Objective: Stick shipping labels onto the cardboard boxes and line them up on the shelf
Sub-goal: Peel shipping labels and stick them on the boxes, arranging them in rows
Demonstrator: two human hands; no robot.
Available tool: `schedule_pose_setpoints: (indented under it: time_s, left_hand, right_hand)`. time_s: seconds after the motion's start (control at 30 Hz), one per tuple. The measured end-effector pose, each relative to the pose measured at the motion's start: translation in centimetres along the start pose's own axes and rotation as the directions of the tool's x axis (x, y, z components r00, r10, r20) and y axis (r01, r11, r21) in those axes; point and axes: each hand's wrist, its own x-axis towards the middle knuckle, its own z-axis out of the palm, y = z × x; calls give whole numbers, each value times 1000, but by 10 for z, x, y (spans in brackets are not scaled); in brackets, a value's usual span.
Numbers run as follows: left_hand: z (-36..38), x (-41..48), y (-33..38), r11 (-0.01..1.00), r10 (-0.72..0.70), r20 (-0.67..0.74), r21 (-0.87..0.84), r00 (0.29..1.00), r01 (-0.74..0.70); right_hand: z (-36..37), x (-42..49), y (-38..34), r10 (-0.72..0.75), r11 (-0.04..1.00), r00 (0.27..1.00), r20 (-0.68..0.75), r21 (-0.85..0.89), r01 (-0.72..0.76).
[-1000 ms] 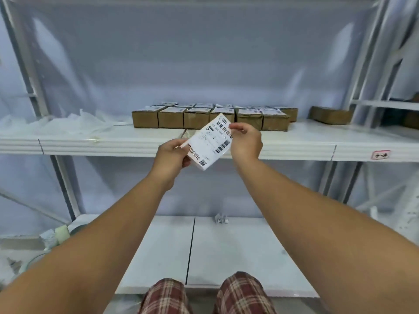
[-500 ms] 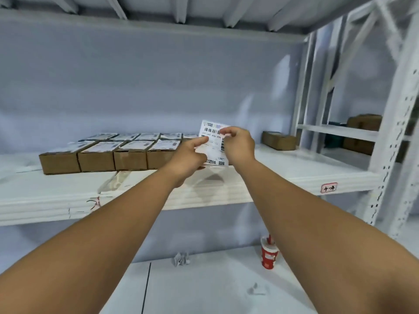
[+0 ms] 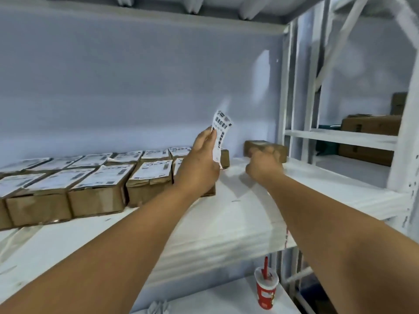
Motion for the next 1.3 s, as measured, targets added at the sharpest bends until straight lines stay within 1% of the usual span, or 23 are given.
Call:
schedule_pose_setpoints:
  time_s: [0.07,0.13,0.23,0.3,0.33,0.4,0.47,0.5,0.6,0.73,0.8,0.87,0.93,0.97,1.0,1.03,1.13,1.2,1.3]
  left_hand:
    - [8,-4,-4,990,86,-65,122,994,-78]
    - [10,-7,-5,983,126,-108,147,986,-110]
    - [10,-6,-8,996,54,-103,81,993,-45]
    - [11,-4,-11,999,26,-115,42,993,-21]
    - [12,-4,-12,1000,15,-126,17,992,-13]
    - [13,-3,-11,1000,4,-138,-21,990,-7]
    - [14,-3,-10,1000,14,-143,-26,990,-18]
    - [14,-3,-9,999,20,-145,-28,989,-24]
    - [14,-7,-5,999,7,-127,-46,992,-13]
    - [12,-10,-2,997,-31,-111,-73,993,23]
    - [11,-11,-3,995,-55,-107,-92,993,45]
    - [11,-11,-6,994,-58,-106,-98,993,48]
    - [12,-10,-7,994,-59,-106,-96,993,49]
    - [12,-9,-9,994,-63,-106,-98,992,53]
    - [13,-8,-10,993,-71,-110,-103,991,60]
    - [13,-7,-11,992,-76,-122,-106,990,63]
    - [12,-6,-13,992,-74,-176,-115,982,54]
    - [12,-6,-13,992,-70,-179,-119,981,49]
    - [11,-7,-14,991,-78,-179,-124,981,56]
  right_hand:
    - [11,16,4,35,997,999,-20,-70,-36]
    - [17,32,4,24,991,999,-41,-129,-29]
    - [14,55,4,-89,972,989,-118,-227,61]
    - [16,70,11,-100,966,986,-130,-251,65]
    - [19,75,17,-71,969,991,-117,-242,41]
    - [30,80,31,20,974,999,-37,-225,-28]
    - [36,84,38,102,976,994,51,-197,-90]
    - [37,86,39,118,979,991,61,-175,-106]
    - [35,87,33,119,979,992,50,-173,-109]
    - [33,89,28,117,985,990,77,-135,-106]
    - [32,86,29,114,981,993,25,-163,-108]
    - [33,84,33,89,975,994,-61,-200,-99]
    - [35,81,37,69,976,991,-117,-197,-91]
    - [36,81,38,83,979,988,-129,-172,-105]
    - [36,81,39,112,983,986,-124,-134,-129]
    - [36,82,39,147,983,985,-90,-97,-156]
    - [33,87,36,201,979,978,60,-45,-198]
    - [34,90,36,187,982,982,42,-17,-186]
    - [34,88,39,151,984,988,-26,98,-148]
